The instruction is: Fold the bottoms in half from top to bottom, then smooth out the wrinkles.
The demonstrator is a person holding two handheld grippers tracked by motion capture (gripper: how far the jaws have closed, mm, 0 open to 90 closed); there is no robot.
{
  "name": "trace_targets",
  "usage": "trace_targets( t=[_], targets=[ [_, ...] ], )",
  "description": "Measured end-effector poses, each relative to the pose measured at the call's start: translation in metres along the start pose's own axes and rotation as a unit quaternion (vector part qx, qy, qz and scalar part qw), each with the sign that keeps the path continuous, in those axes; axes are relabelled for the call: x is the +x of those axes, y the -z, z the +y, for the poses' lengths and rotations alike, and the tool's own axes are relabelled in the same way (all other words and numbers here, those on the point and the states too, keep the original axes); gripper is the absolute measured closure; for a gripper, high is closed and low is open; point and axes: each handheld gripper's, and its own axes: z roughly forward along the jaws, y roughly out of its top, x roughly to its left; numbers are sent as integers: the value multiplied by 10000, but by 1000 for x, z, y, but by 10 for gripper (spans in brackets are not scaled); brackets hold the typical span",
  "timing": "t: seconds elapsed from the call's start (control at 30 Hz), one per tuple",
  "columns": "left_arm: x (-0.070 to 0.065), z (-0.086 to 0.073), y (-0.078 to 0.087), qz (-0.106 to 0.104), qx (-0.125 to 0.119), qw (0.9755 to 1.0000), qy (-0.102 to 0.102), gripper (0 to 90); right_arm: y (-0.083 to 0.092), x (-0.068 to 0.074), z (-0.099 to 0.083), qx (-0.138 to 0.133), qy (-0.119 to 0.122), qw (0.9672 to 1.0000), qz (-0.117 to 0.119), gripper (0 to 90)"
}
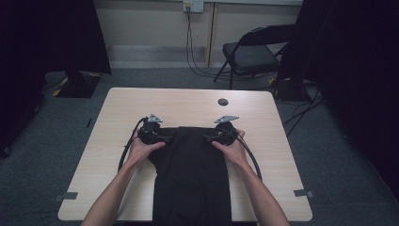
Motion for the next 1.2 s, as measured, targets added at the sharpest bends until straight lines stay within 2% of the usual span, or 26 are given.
trace_targets(
  t=[0.07, 0.1, 0.13, 0.2, 0.23, 0.3, 0.43, 0.5, 0.53, 0.57, 0.63, 0.67, 0.73, 0.83, 0.97, 1.03, 1.2],
  targets=[
    [-3, -2, -5, 97, 124, 9997, -186, 283, -6, 0, 1, 92, 45, 9999, -15, 205],
    [-2, -2, -6, 85, 120, 9997, -176, 273, -9, 0, 1, 213, 34, 9998, 23, 184],
    [0, -2, -7, 48, 100, 9999, -100, 267, -12, 0, 1, 291, 72, 9995, 2, 173],
    [5, -4, -9, 28, 70, 9999, 97, 239, -14, -1, 1, 254, -33, 9997, 39, 172],
    [6, -5, -10, -21, 54, 9998, 166, 233, -15, -1, 0, 236, -11, 9997, 38, 172],
    [8, -8, -12, -29, -65, 9997, 240, 221, -15, -2, -1, 197, 12, 9998, 68, 165],
    [6, -9, -14, 28, -187, 9996, 202, 224, -17, -4, -1, 99, 58, 9999, 93, 164],
    [6, -9, -13, -84, -212, 9995, 197, 289, -17, -4, -1, 111, 64, 9999, 95, 171],
    [5, -9, -13, -213, -206, 9994, 173, 377, -17, -4, -1, 111, 59, 9999, 117, 188],
    [4, -9, -12, -311, -186, 9993, 119, 464, -17, -3, -1, 117, 76, 9998, 150, 227],
    [3, -9, -12, -567, -227, 9979, 192, 644, -15, -2, 1, 132, 127, 9995, 273, 344],
    [4, -10, -12, -625, -246, 9974, 248, 681, -14, -1, 2, 146, 126, 9993, 318, 433],
    [6, -10, -12, -721, -261, 9965, 327, 739, -13, 1, 3, 172, 108, 9990, 402, 557],
    [13, -10, -10, -846, -248, 9945, 562, 807, -13, 1, 5, 192, 3, 9986, 495, 674],
    [15, -7, -8, -717, -133, 9963, 457, 849, -13, -1, 6, 226, -58, 9982, 552, 816],
    [14, -3, -8, -648, -110, 9971, 392, 854, -13, -4, 7, 217, -109, 9982, 550, 842],
    [13, 4, -5, -501, -316, 9967, 546, 858, -6, -8, 13, 7, -225, 9990, 396, 864]
  ],
)
